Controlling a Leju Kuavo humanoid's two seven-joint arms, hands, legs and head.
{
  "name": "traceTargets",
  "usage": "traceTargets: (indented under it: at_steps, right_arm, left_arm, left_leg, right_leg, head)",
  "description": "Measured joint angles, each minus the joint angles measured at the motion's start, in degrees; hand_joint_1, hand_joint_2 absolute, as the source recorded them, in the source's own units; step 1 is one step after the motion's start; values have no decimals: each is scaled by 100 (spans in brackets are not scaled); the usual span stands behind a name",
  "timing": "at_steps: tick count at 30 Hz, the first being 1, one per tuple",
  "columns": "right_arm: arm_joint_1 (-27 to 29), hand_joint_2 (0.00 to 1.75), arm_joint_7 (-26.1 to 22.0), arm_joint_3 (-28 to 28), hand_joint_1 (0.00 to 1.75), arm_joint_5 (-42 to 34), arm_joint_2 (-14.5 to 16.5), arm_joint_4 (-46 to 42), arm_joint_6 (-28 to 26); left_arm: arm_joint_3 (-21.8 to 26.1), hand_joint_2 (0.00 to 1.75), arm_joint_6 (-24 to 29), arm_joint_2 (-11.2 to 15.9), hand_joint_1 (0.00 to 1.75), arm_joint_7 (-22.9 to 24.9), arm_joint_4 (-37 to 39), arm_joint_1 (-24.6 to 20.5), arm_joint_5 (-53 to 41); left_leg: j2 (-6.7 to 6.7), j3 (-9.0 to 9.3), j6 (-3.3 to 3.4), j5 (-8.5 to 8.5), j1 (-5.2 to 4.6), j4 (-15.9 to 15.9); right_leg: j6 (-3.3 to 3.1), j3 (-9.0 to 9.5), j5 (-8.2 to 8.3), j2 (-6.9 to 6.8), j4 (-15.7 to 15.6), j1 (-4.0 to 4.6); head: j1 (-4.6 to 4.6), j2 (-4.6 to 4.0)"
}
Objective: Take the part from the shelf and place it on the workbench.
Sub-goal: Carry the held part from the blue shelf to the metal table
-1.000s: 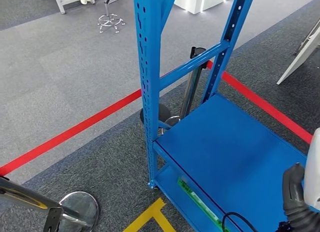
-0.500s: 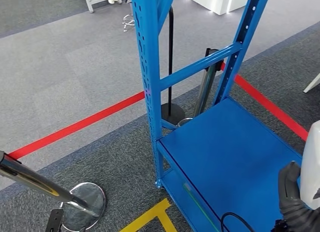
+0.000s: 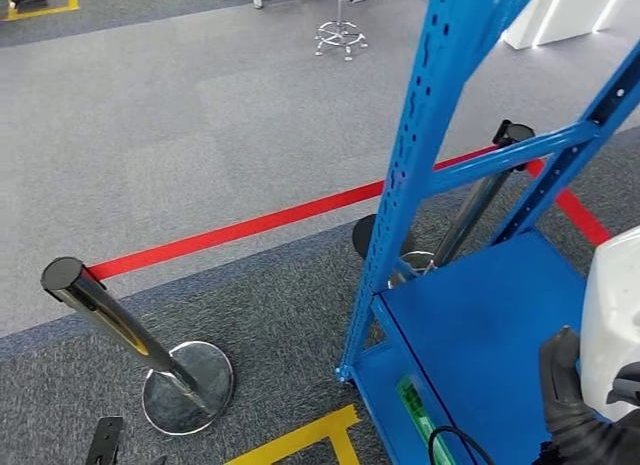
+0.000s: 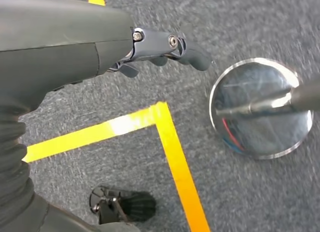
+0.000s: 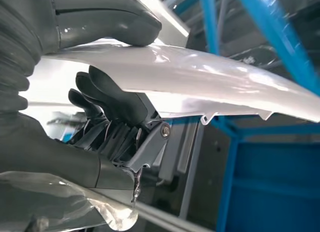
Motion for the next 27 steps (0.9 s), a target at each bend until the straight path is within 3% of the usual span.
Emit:
traceTargets:
  at_steps: [2,3,4,5,7,9,11,12,14,16,18,19,20,21,23,25,27]
  right_arm:
    - [2,175,2,9,175,8,-3,-1,0]
    - [2,175,2,11,175,11,-3,-1,0]
    - [2,175,2,14,175,14,-3,-1,0]
    - [1,175,3,16,175,15,-3,-1,0]
    - [2,175,4,19,175,16,-3,-1,0]
    - [2,175,4,25,175,19,-3,0,0]
    - [-2,175,5,43,175,37,-3,3,0]
    - [-4,175,8,57,175,53,-3,4,0]
    - [-6,175,16,80,175,86,-3,5,0]
    - [-6,175,25,97,175,115,-3,7,1]
    - [-9,175,39,119,175,160,-3,9,2]
    - [-12,175,49,137,175,187,-4,11,2]
    - [-16,175,59,156,175,212,-4,13,2]
    - [-20,175,68,178,175,235,-5,14,2]
    - [-26,175,85,213,175,272,-5,15,2]
    - [-34,175,107,248,175,309,-8,20,2]
    - [-46,175,125,287,175,330,-14,30,2]
  left_arm:
    - [-1,175,3,4,0,-1,0,-9,0]
    - [-1,175,4,7,0,-1,0,-8,0]
    - [-1,175,5,7,0,-1,0,-8,0]
    - [-1,175,5,4,0,-1,0,-8,0]
    - [-1,175,5,-2,0,-1,0,-13,0]
    - [-1,175,6,-3,0,-1,0,-17,0]
    - [-1,175,7,4,0,-1,0,-6,0]
    - [-1,175,7,6,0,-1,1,4,0]
    - [-1,175,9,7,0,-1,2,-1,0]
    - [-1,175,10,1,0,-3,2,-23,0]
    - [-1,175,10,2,0,-7,2,-25,0]
    - [-1,175,10,4,0,-9,2,-20,0]
    - [-1,175,10,8,0,-11,2,-16,0]
    - [-1,175,10,11,0,-13,2,-16,1]
    - [-1,175,10,16,0,-15,2,-37,2]
    - [-1,175,10,19,0,-16,2,-52,2]
    - [-1,175,10,23,0,-16,2,-38,2]
  left_leg:
    - [-135,2,19,-6,-4,1]
    - [-213,8,20,-8,-7,1]
    - [-298,20,20,-9,-8,2]
    - [-387,37,16,-12,-7,2]
    - [-551,55,-6,-22,-4,12]
    - [-684,14,-66,-10,9,24]
    - [-806,-40,-150,22,37,12]
    - [-787,-58,-184,6,41,30]
    - [-540,-189,-236,-192,30,339]
    - [-232,-510,-279,-545,31,1055]
    - [-145,-759,-310,-713,47,1596]
    - [-128,-741,-317,-640,51,1574]
    - [-99,-609,-315,-472,53,1328]
    - [-13,-395,-305,-263,50,928]
    - [235,-31,-260,-43,0,233]
    - [320,51,-191,-54,-51,19]
    - [195,34,-115,-39,-48,-13]
  right_leg:
    - [3,-444,-257,120,801,-1]
    - [-1,-578,-230,133,974,0]
    - [-11,-598,-72,146,892,0]
    - [-27,-507,180,180,584,-1]
    - [-68,-203,623,408,-231,-18]
    - [-102,-8,720,596,-649,-25]
    - [-146,46,707,538,-723,-16]
    - [-178,59,726,466,-752,-17]
    - [-244,103,753,296,-812,-27]
    - [-281,124,743,118,-821,-8]
    - [-292,133,725,-56,-819,7]
    - [-289,144,714,-136,-818,9]
    - [-281,163,700,-211,-818,9]
    - [-267,191,680,-283,-818,10]
    - [-217,230,629,-408,-808,42]
    - [-161,248,590,-522,-801,72]
    - [-103,260,548,-560,-788,60]
  head:
    - [4,0]
    - [4,0]
    - [4,0]
    - [4,0]
    - [4,0]
    - [4,0]
    - [3,0]
    - [0,0]
    - [-28,0]
    - [-53,0]
    - [-52,0]
    - [-53,0]
    - [-53,0]
    - [-54,0]
    - [-53,0]
    - [-46,0]
    - [-44,0]
